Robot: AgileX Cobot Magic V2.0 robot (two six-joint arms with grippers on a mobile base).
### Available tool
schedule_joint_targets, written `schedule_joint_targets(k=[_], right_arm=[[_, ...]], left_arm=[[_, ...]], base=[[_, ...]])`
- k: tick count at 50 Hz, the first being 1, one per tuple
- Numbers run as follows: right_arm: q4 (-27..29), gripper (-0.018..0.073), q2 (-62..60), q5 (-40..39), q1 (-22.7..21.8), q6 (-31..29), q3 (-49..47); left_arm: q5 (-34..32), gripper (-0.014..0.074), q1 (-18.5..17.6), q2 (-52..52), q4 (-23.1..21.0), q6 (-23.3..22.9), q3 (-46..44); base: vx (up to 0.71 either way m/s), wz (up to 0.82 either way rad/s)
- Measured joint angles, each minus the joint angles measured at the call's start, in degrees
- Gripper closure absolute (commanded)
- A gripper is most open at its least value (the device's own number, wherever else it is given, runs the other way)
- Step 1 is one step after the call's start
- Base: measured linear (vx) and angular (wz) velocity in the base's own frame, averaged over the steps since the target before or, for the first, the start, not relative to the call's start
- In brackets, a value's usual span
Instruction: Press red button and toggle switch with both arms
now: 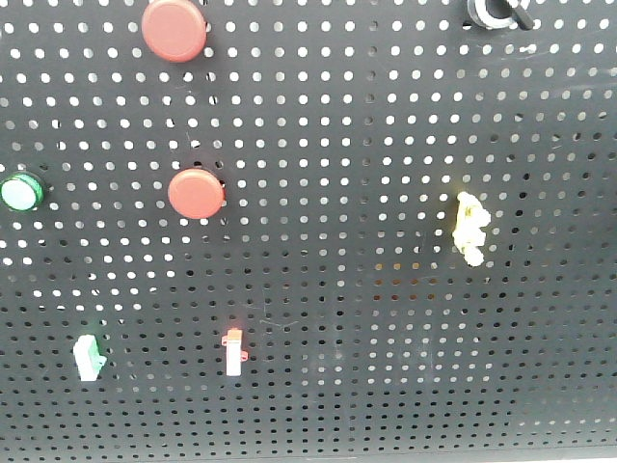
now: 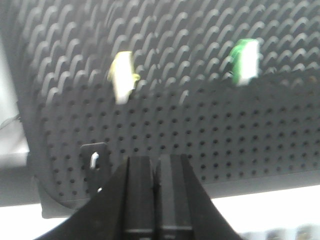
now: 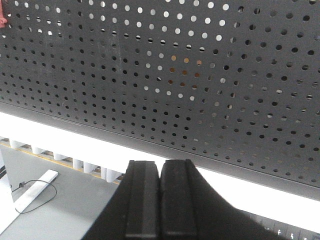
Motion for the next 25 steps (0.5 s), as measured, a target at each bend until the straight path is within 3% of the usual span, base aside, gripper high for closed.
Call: schedule_joint_targets(k=[15, 25], right_arm=[[0.0, 0.0562, 0.0, 0.0, 0.0, 0.0, 0.0], [0.0, 0.0562, 0.0, 0.0, 0.0, 0.0, 0.0]], left_arm=[[7.1, 0.0595, 0.3, -0.7, 3.3, -2.3, 0.0], [7.7, 0.0595, -2.4, -0.7, 3.4, -2.3, 0.0]], base=[[0.0, 0.0], [0.0, 0.0]])
